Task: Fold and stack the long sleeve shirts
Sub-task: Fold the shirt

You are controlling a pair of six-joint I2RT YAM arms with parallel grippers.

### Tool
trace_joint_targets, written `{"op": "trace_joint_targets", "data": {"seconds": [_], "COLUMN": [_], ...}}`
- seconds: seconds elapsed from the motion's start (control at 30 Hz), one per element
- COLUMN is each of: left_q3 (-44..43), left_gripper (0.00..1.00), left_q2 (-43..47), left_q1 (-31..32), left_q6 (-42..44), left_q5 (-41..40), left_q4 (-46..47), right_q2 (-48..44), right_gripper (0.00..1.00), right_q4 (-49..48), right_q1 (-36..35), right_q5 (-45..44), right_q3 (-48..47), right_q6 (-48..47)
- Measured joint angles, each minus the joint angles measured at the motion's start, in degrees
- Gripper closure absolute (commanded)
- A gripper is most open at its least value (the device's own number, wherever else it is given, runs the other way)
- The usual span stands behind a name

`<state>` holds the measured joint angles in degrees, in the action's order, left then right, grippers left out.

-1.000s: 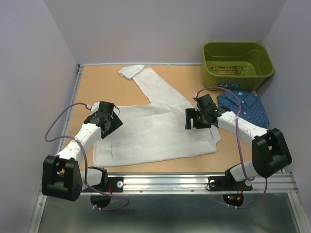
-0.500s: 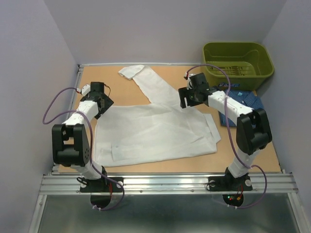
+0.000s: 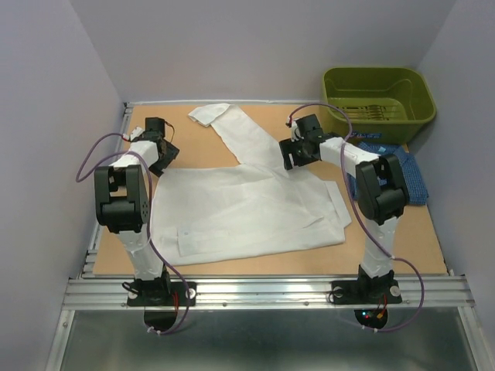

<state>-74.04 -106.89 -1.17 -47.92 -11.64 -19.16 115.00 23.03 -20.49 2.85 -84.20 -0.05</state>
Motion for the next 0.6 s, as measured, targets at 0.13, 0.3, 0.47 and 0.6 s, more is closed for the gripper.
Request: {"op": "trace_joint_targets", "data": {"seconds": [0.13,0.3,0.47,0.6], "left_q3": [-0.7,-1.2,-1.2,-1.5], "left_gripper": [0.28,0.29,0.31,0.37], "left_q2": [-1.1,-3.0,-3.4,-3.4], "left_q1": [-0.1,-0.1,-0.1,-0.2], "left_q6": [-0.4,-0.5,-0.4,-0.3], "left_q5": [0.0,0.3,0.5,0.4], "left_q4": [-0.4,-2.1,-3.2,-4.6], "right_q2": [2.0,2.9,3.2,4.3], "right_gripper": [0.24,0.24,0.23,0.23], "right_q4": [-0.4,-0.6,-0.7,-1.0], "right_q1": [0.4,0.6,0.6,0.6], "right_q5": [0.9,1.5,1.5,1.5], "right_q3": [-0.4,-0.8,-1.6,-3.3], "right_q6": [-0.7,-1.2,-1.7,-2.2]}}
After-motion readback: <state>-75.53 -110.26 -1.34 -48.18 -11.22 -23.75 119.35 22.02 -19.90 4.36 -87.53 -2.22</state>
